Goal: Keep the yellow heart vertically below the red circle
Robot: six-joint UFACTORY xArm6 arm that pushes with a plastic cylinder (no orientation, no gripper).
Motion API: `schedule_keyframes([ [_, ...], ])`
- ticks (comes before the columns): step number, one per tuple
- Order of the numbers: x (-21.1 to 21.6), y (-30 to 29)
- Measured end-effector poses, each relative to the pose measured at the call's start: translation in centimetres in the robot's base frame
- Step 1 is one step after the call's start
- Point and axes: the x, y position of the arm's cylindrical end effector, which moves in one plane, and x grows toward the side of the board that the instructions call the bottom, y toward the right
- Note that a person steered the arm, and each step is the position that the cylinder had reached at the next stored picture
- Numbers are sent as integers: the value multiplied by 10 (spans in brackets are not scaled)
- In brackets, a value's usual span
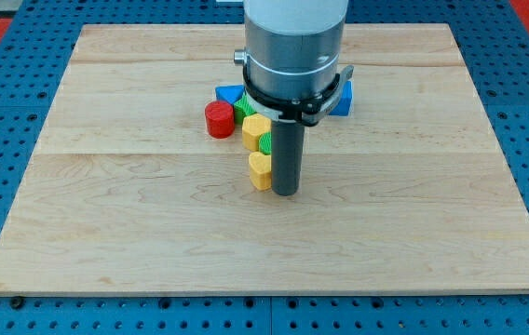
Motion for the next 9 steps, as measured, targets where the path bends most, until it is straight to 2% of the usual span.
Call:
schedule_keyframes([
  [5, -6, -32],
  [7, -41, -43],
  [9, 20, -39],
])
